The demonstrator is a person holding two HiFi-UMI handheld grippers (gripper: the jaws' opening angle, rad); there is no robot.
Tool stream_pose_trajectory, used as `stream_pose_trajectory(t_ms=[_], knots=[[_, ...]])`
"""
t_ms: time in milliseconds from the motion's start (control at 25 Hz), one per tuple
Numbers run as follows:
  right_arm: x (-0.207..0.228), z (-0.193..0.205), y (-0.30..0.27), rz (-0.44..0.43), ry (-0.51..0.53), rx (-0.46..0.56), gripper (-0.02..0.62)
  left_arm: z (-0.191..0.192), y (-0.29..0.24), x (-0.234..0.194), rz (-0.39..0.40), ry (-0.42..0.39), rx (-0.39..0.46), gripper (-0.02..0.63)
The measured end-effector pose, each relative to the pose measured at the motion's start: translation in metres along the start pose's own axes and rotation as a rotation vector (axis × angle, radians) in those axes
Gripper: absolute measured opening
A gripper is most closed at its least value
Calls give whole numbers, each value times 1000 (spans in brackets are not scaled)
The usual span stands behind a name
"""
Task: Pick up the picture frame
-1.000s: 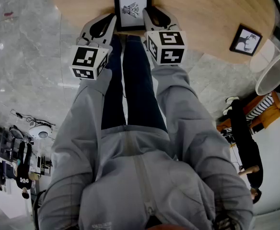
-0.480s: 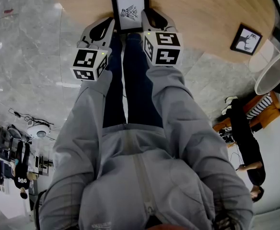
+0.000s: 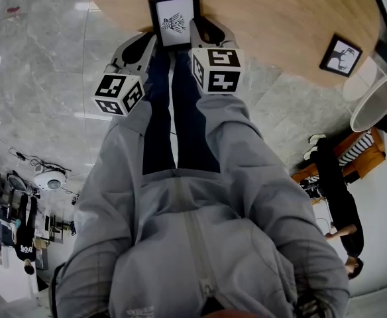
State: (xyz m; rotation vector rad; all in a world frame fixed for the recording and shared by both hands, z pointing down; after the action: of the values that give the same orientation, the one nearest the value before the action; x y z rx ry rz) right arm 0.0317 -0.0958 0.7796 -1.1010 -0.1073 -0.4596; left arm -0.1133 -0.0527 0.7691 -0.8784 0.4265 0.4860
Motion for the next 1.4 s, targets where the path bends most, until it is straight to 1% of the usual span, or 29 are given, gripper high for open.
stream_pose_trajectory(t_ms=[40, 80, 120, 160, 240, 360, 520, 640, 800, 960, 1160, 1240, 1400], knots=[[-3, 1, 0, -2, 4, -2, 83, 2, 4, -2, 7, 33, 13, 26], [-6, 2, 0, -4, 6, -4, 83, 5, 8, -5, 10, 69, 25, 46], [-9, 3, 0, -6, 8, -8, 83, 8, 12, -9, 12, 104, 33, 96], [-12, 4, -1, -8, 10, -11, 83, 12, 15, -13, 14, 136, 35, 126], [-17, 7, -2, -11, 17, -16, 83, 22, 18, -19, 23, 178, 19, 160], [-25, 10, -5, -21, 34, -24, 83, 33, 16, -24, 68, 234, -8, 190], [-35, 12, -8, -39, 46, -34, 83, 40, 6, -32, 153, 372, 9, 199], [-43, 16, -9, -50, 55, -39, 83, 39, 4, -34, 188, 402, 16, 199], [-55, 21, -9, -74, 77, -48, 83, 43, 5, -35, 196, 432, 16, 199], [-62, 25, -11, -114, 88, -56, 83, 47, 2, -34, 207, 447, -1, 199], [-72, 31, -12, -163, 93, -56, 83, 50, 8, -35, 245, 497, 5, 196], [-77, 34, -11, -189, 93, -54, 83, 50, 12, -34, 267, 505, 7, 168], [-73, 33, -10, -221, 91, -53, 81, 45, 8, -28, 306, 502, 1, 90]])
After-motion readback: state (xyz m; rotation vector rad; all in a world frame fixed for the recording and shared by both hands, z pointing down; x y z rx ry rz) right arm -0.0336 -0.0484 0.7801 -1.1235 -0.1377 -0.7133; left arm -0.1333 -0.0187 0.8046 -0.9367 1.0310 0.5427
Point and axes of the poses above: the fingertips, and each gripper's own axes: y backward along the fingers, x to its right, z out of its underside, the point moved 5 cm from there along y, backward along the fingers, and after that the axes turned 2 degrees about -z, right-handed, at the moved point
